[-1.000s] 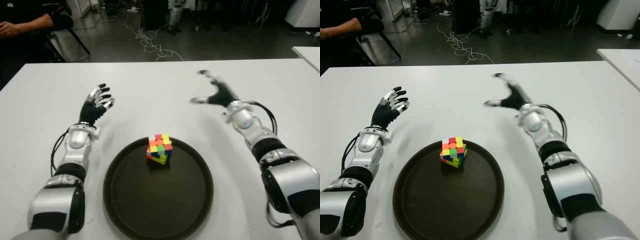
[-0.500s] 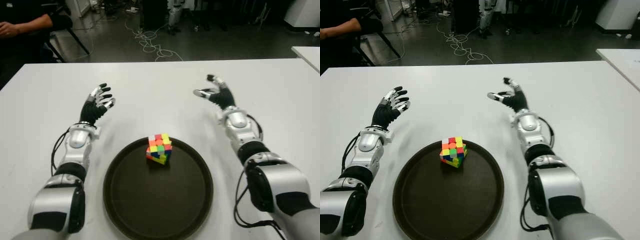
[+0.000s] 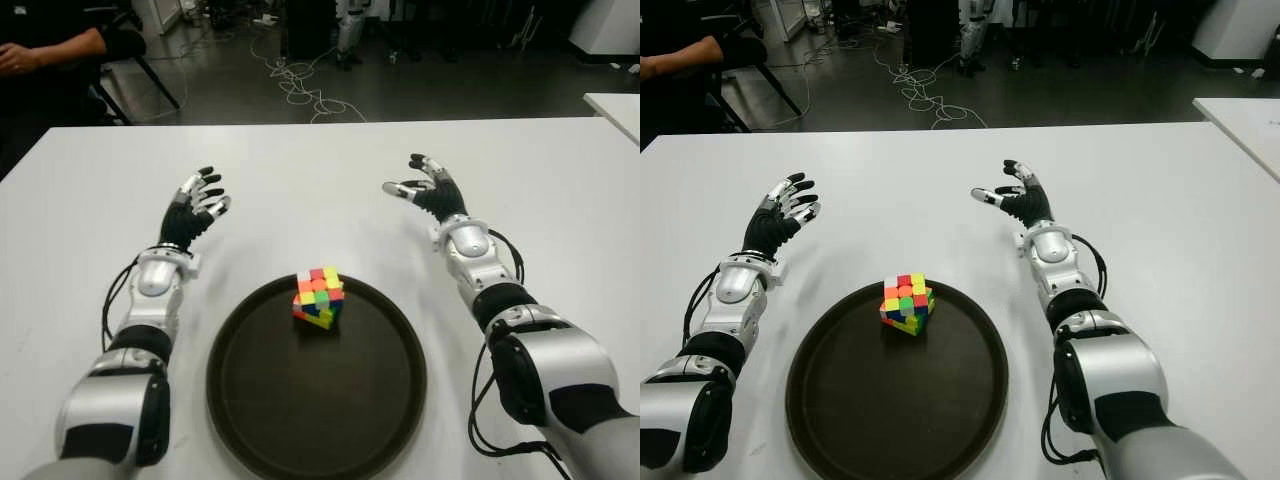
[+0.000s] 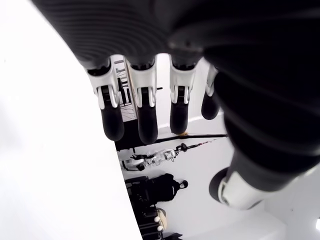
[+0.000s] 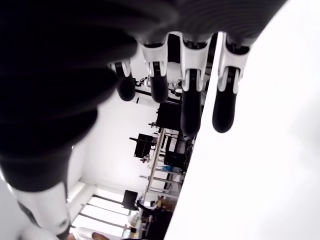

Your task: Pick up the Rubik's Cube and put it in the plate

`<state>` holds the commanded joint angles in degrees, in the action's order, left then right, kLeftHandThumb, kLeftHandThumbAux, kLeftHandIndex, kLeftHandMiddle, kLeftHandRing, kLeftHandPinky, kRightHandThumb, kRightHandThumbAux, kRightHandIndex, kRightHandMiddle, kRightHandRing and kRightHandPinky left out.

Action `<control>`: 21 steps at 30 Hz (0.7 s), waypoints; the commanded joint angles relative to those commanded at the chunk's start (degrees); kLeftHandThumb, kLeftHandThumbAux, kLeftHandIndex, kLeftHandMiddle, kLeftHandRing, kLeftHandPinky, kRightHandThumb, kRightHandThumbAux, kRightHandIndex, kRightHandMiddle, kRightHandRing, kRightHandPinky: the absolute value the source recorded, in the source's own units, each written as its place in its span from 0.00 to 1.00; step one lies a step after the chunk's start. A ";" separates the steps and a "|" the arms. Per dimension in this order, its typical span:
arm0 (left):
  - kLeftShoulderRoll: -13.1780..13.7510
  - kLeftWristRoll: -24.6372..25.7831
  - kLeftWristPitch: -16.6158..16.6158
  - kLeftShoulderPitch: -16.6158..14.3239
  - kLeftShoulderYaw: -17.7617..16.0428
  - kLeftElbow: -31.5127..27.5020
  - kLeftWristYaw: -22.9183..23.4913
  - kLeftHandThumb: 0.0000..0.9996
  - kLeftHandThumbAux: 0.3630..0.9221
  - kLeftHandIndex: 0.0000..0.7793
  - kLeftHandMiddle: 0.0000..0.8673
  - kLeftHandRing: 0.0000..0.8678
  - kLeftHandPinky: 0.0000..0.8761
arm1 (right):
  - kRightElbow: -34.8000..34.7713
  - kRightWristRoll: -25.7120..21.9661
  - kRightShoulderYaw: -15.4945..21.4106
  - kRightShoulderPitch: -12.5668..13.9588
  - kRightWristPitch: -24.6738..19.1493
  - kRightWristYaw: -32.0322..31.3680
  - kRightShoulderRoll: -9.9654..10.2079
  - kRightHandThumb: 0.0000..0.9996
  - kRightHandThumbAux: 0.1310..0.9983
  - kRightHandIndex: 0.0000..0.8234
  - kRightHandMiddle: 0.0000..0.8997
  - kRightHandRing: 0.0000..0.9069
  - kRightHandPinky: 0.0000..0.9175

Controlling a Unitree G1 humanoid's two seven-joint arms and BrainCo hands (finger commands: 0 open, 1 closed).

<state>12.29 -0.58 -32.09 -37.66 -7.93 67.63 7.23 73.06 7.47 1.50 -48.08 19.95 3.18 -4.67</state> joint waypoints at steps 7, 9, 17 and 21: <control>0.08 -0.18 0.09 -0.06 0.05 0.09 -0.30 0.22 0.62 0.12 0.19 0.19 0.23 | -0.23 0.88 -0.62 0.53 1.78 1.16 0.02 0.01 0.66 0.19 0.26 0.31 0.35; 0.08 -0.15 0.12 -0.06 0.02 0.14 -0.25 0.22 0.61 0.12 0.19 0.20 0.23 | -0.35 0.95 -0.68 0.69 2.35 1.45 0.05 0.01 0.66 0.19 0.26 0.31 0.35; 0.20 -0.14 0.46 -0.11 0.05 0.18 0.02 0.22 0.60 0.12 0.19 0.19 0.23 | -0.84 0.82 -0.62 1.23 4.14 2.28 0.30 0.00 0.67 0.18 0.25 0.30 0.36; 0.17 -0.09 0.76 -0.16 0.06 0.11 0.17 0.22 0.59 0.11 0.18 0.18 0.21 | -1.23 0.63 -0.47 1.73 5.18 2.67 0.42 0.01 0.68 0.18 0.25 0.30 0.36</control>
<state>12.46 -0.67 -31.33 -37.82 -7.88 67.74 7.41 71.84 8.10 1.02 -46.35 25.12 5.85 -4.25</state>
